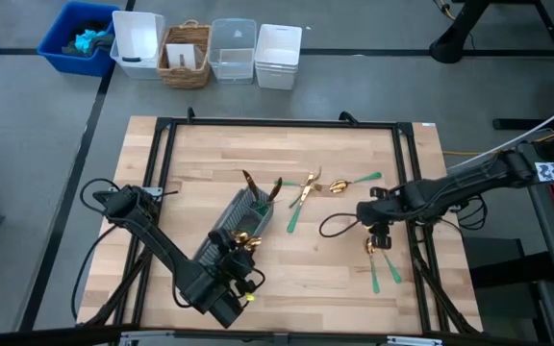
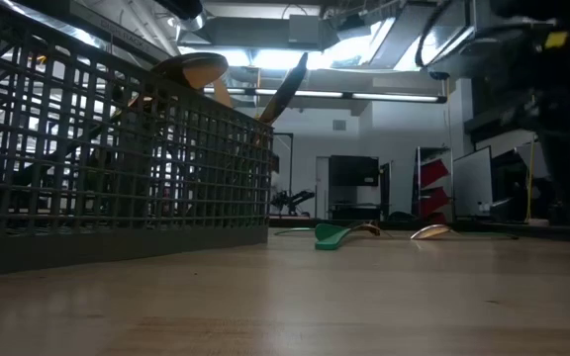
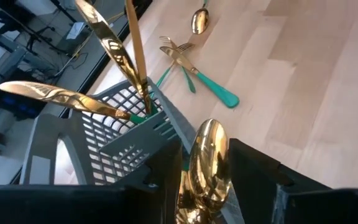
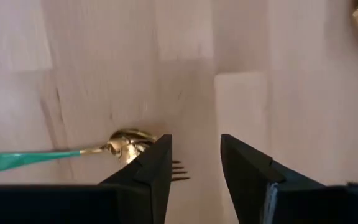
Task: Sort silverware
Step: Put the green spoon into the silverware basket
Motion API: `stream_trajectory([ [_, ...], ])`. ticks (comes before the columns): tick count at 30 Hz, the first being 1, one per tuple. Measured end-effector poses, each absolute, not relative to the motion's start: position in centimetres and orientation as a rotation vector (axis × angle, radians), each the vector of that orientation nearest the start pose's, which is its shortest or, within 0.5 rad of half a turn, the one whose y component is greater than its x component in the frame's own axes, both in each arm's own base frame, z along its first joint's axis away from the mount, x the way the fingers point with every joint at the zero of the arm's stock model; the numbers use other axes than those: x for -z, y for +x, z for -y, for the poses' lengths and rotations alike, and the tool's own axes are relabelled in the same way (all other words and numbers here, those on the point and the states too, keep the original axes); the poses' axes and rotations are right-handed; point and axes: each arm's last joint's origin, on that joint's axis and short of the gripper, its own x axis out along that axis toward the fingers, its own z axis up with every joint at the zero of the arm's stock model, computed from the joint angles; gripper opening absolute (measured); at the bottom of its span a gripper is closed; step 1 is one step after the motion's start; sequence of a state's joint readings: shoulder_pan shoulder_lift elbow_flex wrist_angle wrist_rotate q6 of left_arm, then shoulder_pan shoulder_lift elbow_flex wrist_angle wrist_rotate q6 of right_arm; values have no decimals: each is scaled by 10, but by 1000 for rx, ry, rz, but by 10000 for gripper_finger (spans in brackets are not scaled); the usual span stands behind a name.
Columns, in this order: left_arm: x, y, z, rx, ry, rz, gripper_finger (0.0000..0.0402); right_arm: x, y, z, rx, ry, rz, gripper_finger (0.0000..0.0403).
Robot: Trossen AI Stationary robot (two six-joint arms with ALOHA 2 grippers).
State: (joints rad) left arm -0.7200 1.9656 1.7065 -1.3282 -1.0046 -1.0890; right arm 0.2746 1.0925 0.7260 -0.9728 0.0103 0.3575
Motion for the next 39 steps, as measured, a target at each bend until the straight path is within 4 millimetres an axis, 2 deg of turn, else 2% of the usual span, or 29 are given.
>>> stream_trajectory([
  [6, -259, 298, 229, -661, 213, -712, 123, -187, 163, -48, -64, 144, -1376, 138],
  [11, -259, 299, 230, -656, 222, -715, 123, -176, 161, -48, -83, 154, -1381, 138],
  [29, -259, 300, 231, -648, 212, -707, 123, -148, 152, -49, -184, 230, -1386, 138],
  [39, -259, 300, 231, -644, 222, -710, 123, -145, 152, -50, -216, 254, -1377, 138],
])
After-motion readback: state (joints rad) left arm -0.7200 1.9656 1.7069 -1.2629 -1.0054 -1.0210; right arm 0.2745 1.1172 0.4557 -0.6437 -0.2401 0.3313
